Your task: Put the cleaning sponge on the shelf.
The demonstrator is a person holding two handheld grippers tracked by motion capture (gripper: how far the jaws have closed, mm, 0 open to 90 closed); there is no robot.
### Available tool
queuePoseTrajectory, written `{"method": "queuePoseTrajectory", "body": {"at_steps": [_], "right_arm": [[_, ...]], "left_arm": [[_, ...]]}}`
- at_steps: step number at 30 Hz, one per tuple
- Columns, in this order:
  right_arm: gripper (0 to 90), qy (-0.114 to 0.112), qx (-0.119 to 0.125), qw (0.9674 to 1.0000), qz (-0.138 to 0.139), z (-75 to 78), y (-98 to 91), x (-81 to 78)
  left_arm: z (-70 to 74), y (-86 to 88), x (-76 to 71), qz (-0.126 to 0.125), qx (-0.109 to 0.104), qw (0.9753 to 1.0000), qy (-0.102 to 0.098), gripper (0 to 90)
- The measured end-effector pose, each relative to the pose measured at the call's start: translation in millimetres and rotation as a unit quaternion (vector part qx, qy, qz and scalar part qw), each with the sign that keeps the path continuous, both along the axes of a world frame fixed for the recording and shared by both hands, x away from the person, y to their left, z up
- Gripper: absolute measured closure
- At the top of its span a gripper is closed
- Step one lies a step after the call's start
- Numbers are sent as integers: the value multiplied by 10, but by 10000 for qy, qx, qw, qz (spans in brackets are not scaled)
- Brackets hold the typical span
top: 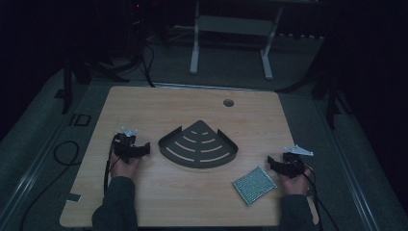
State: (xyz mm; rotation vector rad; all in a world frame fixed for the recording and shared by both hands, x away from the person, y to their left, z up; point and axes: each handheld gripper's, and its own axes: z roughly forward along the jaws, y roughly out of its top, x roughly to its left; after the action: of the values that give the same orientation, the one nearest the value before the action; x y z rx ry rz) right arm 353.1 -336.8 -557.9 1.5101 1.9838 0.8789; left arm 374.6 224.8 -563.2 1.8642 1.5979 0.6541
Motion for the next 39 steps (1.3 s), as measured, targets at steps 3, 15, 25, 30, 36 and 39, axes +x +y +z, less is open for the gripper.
{"method": "queuePoseTrajectory", "body": {"at_steps": [3, 15, 25, 30, 36, 39], "right_arm": [[303, 1, 5, 10000, -3, 0, -1, -1], [475, -144, -177, 9997, -26, 247, 43, -194], [729, -129, 42, 9994, 329, 438, -25, -577], [886, -61, -36, 9981, 614, 459, 36, -745], [897, 35, -126, 9964, 839, 435, 142, -940], [897, 130, -181, 9952, 956, 401, 198, -1043]], "left_arm": [[1, -4, 2, 16, 8, 10000, 6, 156], [1, -7, 6, 31, 8, 10000, 8, 155], [1, -7, 5, 31, 6, 10000, 6, 155], [1, -7, 5, 31, 7, 10000, 5, 156], [1, -7, 5, 32, 6, 10000, 5, 156], [1, -7, 5, 32, 6, 10000, 5, 156]]}}
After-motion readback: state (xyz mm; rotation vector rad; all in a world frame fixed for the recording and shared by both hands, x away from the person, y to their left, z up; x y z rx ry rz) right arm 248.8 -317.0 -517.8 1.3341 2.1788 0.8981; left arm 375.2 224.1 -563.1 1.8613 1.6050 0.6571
